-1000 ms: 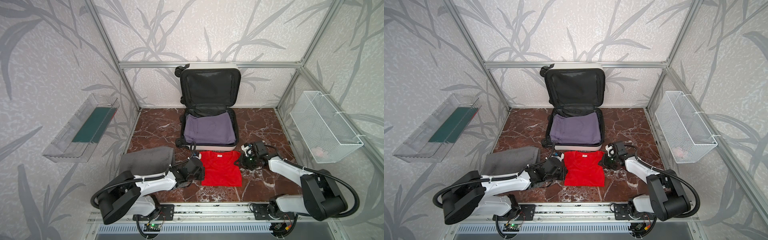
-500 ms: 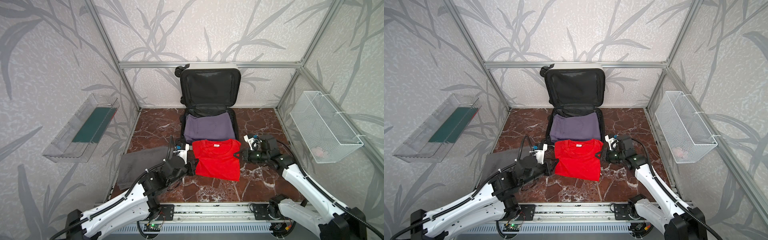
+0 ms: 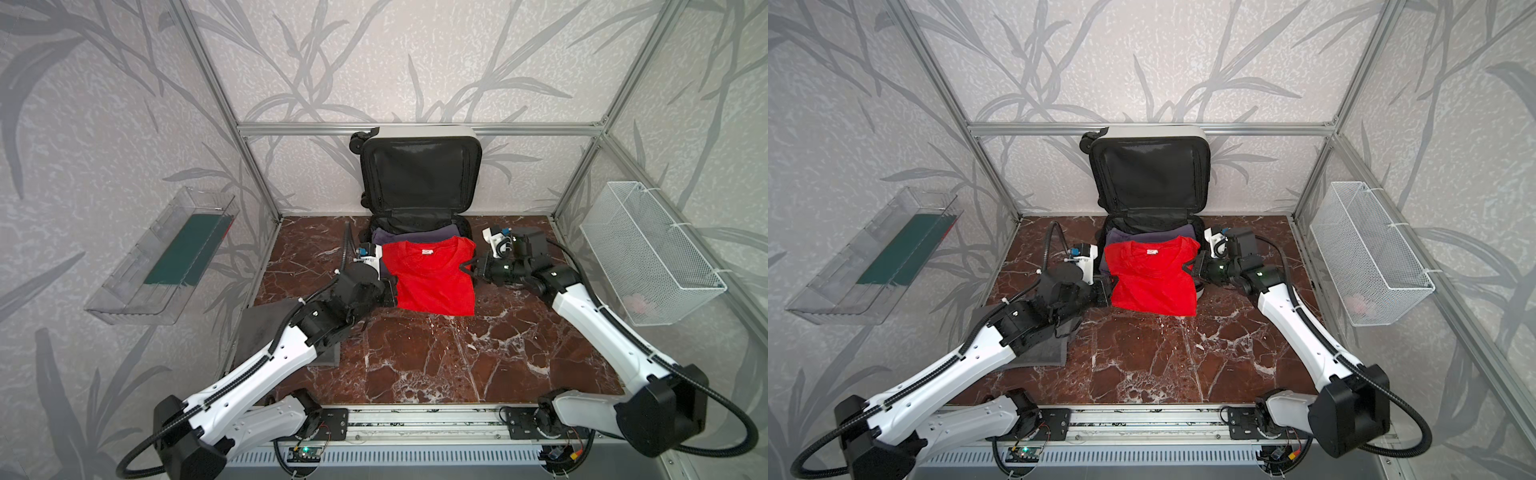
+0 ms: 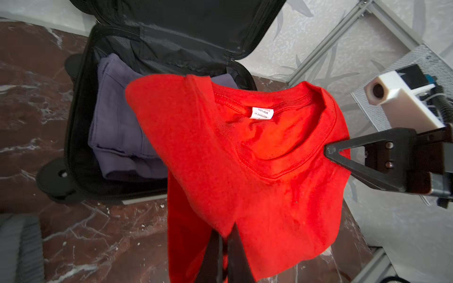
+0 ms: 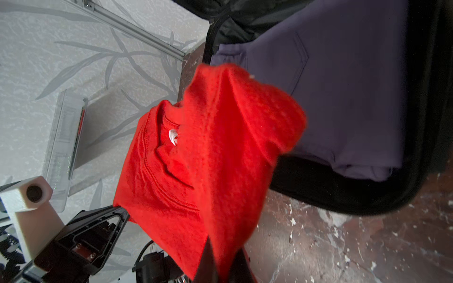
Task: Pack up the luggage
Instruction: 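Lift the T-shirt with both grippers and carry it over the suitcase, then lower the T-shirt flat onto the jeans and open both grippers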
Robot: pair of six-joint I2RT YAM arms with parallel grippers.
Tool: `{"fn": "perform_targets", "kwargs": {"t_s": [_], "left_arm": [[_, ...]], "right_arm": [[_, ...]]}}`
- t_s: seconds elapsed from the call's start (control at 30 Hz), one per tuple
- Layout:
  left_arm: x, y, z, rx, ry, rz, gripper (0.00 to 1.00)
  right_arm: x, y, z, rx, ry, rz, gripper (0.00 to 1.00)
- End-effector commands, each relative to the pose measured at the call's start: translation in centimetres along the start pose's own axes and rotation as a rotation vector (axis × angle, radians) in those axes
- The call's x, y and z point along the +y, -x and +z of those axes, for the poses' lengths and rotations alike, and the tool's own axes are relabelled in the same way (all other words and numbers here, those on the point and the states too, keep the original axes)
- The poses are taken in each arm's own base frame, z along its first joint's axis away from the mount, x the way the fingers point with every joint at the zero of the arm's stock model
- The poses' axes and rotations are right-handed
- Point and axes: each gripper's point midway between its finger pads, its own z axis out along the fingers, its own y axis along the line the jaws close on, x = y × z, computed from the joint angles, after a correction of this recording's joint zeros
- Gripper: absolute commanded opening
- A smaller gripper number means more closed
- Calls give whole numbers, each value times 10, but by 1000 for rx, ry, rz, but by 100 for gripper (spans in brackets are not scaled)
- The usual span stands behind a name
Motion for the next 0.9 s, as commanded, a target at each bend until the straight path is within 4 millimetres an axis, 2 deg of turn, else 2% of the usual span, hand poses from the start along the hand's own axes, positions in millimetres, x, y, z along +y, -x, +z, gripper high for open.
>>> {"fn": "perform_targets", "kwargs": {"t_s": [0.0, 0.13, 0.27, 0.37, 0.53, 0.63, 0.77, 0.83, 0.87], "left_arm": [[-3, 33, 14, -41, -28, 36, 0], [15, 50, 53, -19, 9, 41, 0], [33, 55, 92, 20, 28, 28, 0], [47, 50, 121, 64, 53, 27, 0], [76, 35, 159, 126, 104, 11, 0], [88, 27, 173, 161, 130, 14, 0], [102, 19, 181, 199, 182, 25, 0], [108, 17, 181, 204, 205, 27, 0], [111, 18, 181, 204, 216, 30, 6]], "right_arm": [[4, 33, 16, -54, -15, -45, 0], [-4, 62, 45, -77, -37, -32, 0], [-17, 85, 78, -69, -53, -24, 0], [-34, 95, 103, -53, -77, -8, 0], [-68, 98, 137, -23, -124, 14, 0], [-87, 98, 148, -10, -154, 27, 0], [-109, 96, 152, 9, -217, 14, 1], [-116, 96, 151, 16, -235, 15, 14], [-117, 98, 148, 15, -241, 15, 23]]}}
